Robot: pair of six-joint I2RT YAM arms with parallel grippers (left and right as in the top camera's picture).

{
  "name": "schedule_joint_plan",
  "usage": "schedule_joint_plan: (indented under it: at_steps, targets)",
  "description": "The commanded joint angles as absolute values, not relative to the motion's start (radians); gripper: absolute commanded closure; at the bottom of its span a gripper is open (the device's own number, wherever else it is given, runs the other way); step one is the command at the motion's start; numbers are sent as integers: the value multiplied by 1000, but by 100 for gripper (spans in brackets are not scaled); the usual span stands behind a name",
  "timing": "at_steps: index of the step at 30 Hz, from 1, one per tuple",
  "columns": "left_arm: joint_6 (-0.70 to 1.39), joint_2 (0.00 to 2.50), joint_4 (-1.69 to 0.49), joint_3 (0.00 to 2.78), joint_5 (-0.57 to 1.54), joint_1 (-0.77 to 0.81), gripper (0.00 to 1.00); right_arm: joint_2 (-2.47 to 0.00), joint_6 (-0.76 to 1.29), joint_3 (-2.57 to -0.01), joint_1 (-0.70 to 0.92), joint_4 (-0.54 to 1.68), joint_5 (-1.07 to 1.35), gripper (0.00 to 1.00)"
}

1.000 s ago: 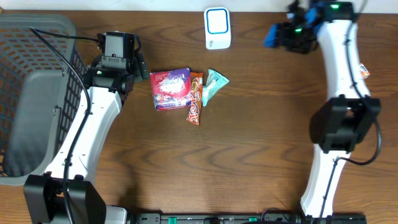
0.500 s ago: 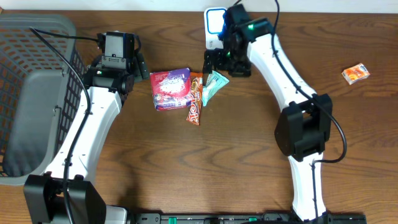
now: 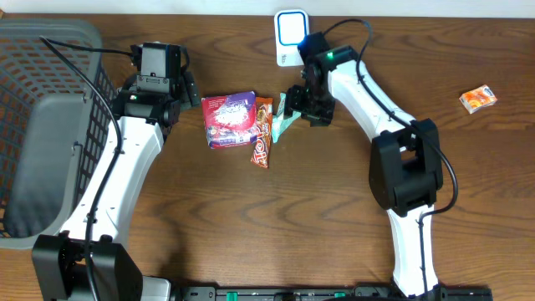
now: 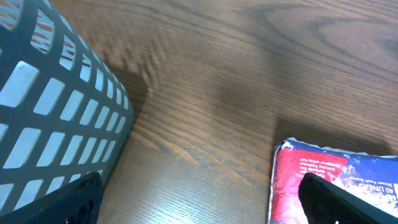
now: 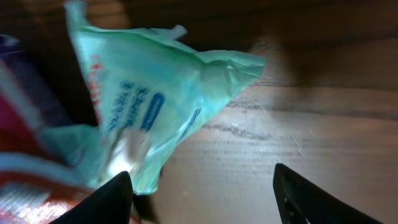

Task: Scan the item barcode
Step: 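Swing the right gripper back toward the green wipes pack, then close the right gripper on the green wipes pack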

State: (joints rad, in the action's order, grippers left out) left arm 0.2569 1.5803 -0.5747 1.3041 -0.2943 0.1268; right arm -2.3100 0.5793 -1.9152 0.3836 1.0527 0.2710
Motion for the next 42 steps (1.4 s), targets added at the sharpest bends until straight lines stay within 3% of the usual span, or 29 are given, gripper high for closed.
schedule_joint_plan:
  at_steps: [1,10,13,16,20,26,35,42]
  targets:
    - [244,1582,-575,1309,-308,125,1,-2325,632,-1848,387,971,355,32]
    - [244,1582,-575,1309,-307,125,1,-2325,630,-1820,376,889,402,35]
    - [244,1582,-575,1309,-307,125,1,-2320,593,-1821,350,906,391,49]
    - [244,1582,-575,1309,-308,125,1,-2308,589,-1830,306,968,310,53]
    - [244,1582,-575,1309,-308,125,1,-2289,576,-1861,236,1073,199,52]
    - [244,1582,-575,1309,-307,125,1,-2240,500,-1883,155,1132,251,48]
    - [244,1582,-575,1309,-307,125,0,-2222,421,-1883,176,1098,320,36]
    - [244,1582,-575,1309,-307,125,1,-2223,557,-1883,192,1034,266,36]
